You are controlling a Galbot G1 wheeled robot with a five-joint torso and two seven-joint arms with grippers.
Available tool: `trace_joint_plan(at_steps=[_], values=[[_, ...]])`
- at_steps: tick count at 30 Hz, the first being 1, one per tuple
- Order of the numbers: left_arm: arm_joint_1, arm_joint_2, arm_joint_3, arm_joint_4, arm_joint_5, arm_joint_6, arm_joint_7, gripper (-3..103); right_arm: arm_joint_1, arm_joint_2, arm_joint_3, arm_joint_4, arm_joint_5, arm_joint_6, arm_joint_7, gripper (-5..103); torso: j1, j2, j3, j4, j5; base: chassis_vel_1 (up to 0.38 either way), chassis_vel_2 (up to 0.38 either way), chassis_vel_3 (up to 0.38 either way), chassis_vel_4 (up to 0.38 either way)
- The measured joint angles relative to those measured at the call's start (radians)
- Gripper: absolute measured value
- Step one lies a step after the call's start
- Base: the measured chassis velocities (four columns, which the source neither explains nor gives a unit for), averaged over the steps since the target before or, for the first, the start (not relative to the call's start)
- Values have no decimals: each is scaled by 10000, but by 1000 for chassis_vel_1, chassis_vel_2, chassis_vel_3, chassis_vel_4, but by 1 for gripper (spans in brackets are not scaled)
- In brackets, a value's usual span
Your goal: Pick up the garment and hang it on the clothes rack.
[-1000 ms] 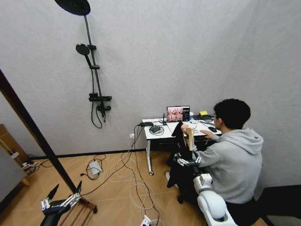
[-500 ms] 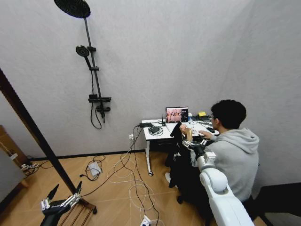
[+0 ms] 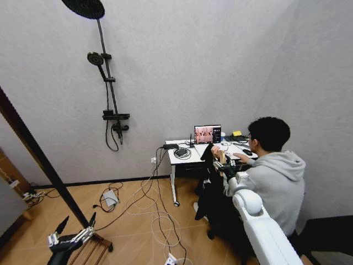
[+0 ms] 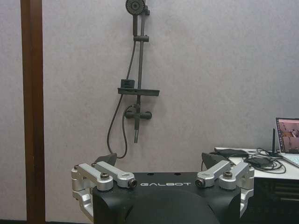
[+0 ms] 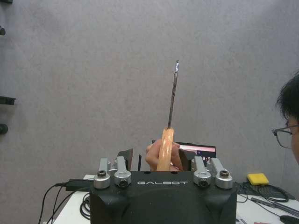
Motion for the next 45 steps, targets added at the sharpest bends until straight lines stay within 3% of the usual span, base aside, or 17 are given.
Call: trace_joint_plan(at_steps=[4,5,8,10,14,32,45], values=[[0,0,0,0,0,0,0,100,45,-3,-32,-2,-54,-34,-12,41,0,0,0,-1,0,0,0,0,0],[0,0,0,0,0,0,0,100,45,-3,-32,-2,-54,-34,-12,41,0,0,0,-1,0,0,0,0,0],[0,0,0,0,0,0,0,100,-20,2,-49,15,-67,-44,-15,25,0,1,-1,-1,0,0,0,0,0],[0,0,0,0,0,0,-1,100,-51,14,-47,31,-70,-44,-16,25,0,0,-1,-2,0,0,0,0,0],[0,0,0,0,0,0,-1,100,-216,16,10,183,-28,-44,-13,10,0,1,-1,-2,0,0,0,0,0],[0,0,0,0,0,0,1,100,-960,67,-620,2563,966,-506,-290,10,-1,1,-1,-2,-1,0,0,0,0],[0,0,0,0,0,0,-1,100,-1043,601,-1586,3022,548,-745,-824,10,-1,1,-2,-2,-1,59,51,65,51]])
